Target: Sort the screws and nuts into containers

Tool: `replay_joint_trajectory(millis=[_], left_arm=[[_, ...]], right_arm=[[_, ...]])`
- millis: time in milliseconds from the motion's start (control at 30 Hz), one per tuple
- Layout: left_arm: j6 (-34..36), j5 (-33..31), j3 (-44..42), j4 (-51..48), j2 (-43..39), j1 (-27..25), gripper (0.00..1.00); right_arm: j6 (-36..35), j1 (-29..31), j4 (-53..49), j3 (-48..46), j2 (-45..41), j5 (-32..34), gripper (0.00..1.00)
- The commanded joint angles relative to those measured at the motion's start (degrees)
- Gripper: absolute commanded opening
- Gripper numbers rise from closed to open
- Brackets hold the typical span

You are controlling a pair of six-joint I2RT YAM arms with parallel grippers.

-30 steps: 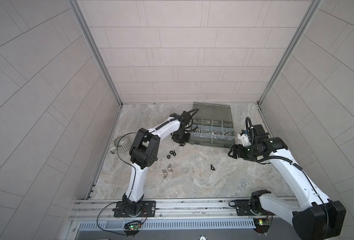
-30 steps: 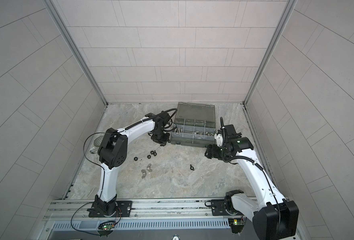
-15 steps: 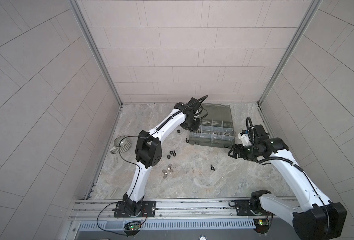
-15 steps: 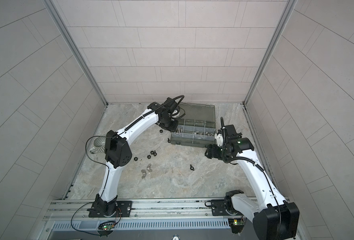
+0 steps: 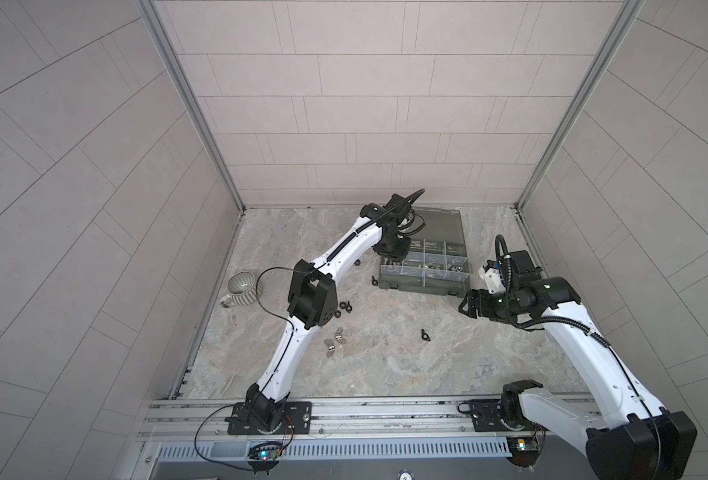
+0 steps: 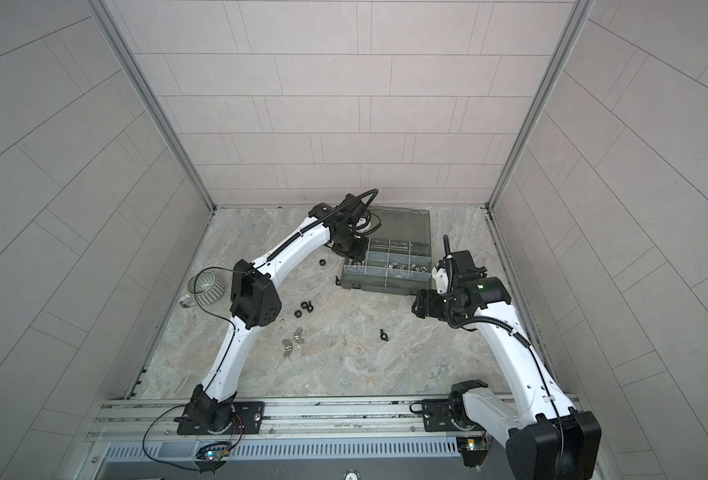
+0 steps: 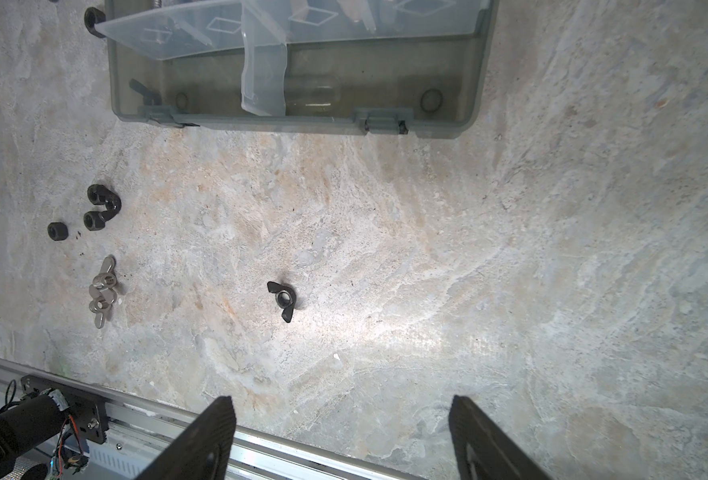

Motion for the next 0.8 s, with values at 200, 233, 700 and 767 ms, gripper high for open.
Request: replay_joint_trajectory(millis=[200,233,700,767], left_arm=[[-2.35,3.04,1.39,5.97,2.83,-1.15,0.07],[-2.25,3.07,1.39,6.55,3.04,-1.27,0.07],[-3.51,5.68,1.89,13.08,8.21,-1.5,0.09],[-3.47,5.74,1.95,13.7,8.7,-1.47,0.1]], right_arm=[[-1.19,-0.81,-3.12,3.37,0.67,2.34,0.82],[-1.26,-0.87,-3.2,3.53,0.82,2.4,0.82],[-2.69,-2.46,-5.23,4.95,1.55,4.08,0.82],[-2.8,-2.57,-5.4,5.24,1.79,4.17,0.82]])
